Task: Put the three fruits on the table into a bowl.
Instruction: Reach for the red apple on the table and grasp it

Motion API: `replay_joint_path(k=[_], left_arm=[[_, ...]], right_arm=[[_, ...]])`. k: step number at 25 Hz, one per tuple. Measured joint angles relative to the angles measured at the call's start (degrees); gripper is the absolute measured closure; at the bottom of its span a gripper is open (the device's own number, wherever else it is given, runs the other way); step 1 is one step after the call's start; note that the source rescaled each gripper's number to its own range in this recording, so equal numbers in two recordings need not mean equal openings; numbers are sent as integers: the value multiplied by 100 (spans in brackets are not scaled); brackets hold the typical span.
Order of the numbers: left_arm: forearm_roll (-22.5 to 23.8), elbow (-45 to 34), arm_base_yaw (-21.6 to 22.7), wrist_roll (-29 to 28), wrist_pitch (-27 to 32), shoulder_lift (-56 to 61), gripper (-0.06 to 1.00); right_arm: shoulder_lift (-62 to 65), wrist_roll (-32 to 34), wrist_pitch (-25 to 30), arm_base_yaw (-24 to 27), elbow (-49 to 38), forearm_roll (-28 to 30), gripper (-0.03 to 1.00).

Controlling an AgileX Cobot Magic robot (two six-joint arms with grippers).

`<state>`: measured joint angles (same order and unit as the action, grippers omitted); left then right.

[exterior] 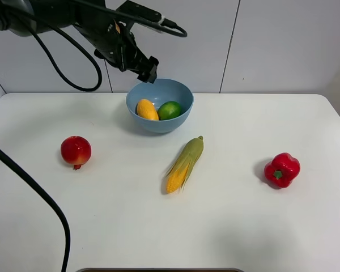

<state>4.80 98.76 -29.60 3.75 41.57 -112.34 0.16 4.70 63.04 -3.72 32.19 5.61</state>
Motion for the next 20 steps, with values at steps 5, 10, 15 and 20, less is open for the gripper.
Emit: replay_joint_path(k=[5, 10, 15, 20], left_arm=[[511, 0, 485, -852, 1188, 267, -3], [666, 6, 1023, -1148, 2251, 518, -3], [504, 32, 1510, -1196, 2737, 620, -3], [139, 32, 1720, -1212, 2794, 620, -3]], right_arm=[[0, 0, 0, 0, 0, 0, -3], [0, 0, 0, 0, 0, 0, -3], [0, 0, 0, 0, 0, 0, -3], [0, 0, 0, 0, 0, 0, -3]])
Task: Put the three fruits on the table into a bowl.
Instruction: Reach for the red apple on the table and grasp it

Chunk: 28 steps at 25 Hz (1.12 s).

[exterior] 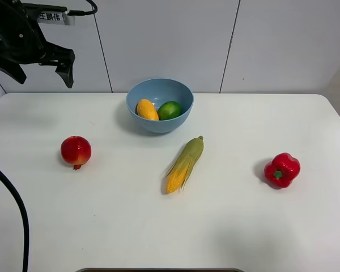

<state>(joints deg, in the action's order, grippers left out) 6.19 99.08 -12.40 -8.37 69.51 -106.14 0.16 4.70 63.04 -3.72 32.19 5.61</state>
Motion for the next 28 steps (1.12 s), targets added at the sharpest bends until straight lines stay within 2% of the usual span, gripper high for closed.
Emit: replay_joint_path(k=[7, 16, 25, 28], left_arm=[[-455, -306, -5, -69, -9, 2, -3], [-466, -1266, -5, -106, -62, -3, -3], [-492, -2176, -5, -102, -1480, -3, -3], [-491, -2256, -5, -102, -1717, -42, -3]], right_arm=[[0, 0, 0, 0, 0, 0, -3], [0, 0, 0, 0, 0, 0, -3], [0, 0, 0, 0, 0, 0, -3], [0, 0, 0, 0, 0, 0, -3]])
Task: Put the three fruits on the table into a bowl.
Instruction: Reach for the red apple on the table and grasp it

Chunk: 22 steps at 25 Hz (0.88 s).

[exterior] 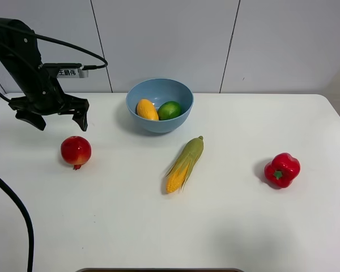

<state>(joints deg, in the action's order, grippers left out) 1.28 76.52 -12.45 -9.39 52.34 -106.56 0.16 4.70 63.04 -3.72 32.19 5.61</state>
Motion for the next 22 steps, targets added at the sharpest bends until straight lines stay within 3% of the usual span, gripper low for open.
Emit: replay_joint_path(k=[22], left_arm=[[-163, -4, 0, 6, -179, -728, -3]], right_arm=[[0, 0, 0, 0, 0, 0, -3]])
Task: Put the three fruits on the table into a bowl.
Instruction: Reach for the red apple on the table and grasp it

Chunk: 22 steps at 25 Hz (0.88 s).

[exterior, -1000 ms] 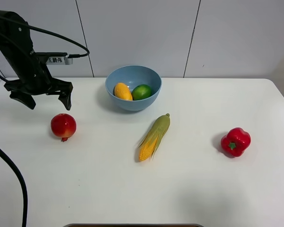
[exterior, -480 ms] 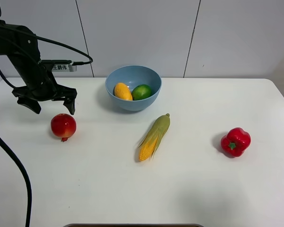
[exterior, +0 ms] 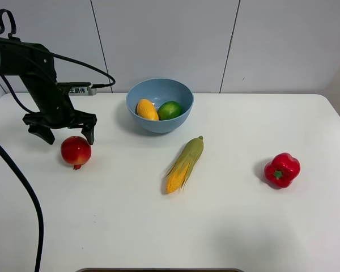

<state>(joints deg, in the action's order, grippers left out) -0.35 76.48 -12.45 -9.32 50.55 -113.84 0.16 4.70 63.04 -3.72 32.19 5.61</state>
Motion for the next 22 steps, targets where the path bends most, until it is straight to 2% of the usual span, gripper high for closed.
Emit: replay_joint_path(k=[22], left_arm=[[-297, 0, 0, 81, -146, -513, -3]], right_arm=[[0, 0, 0, 0, 0, 0, -3]])
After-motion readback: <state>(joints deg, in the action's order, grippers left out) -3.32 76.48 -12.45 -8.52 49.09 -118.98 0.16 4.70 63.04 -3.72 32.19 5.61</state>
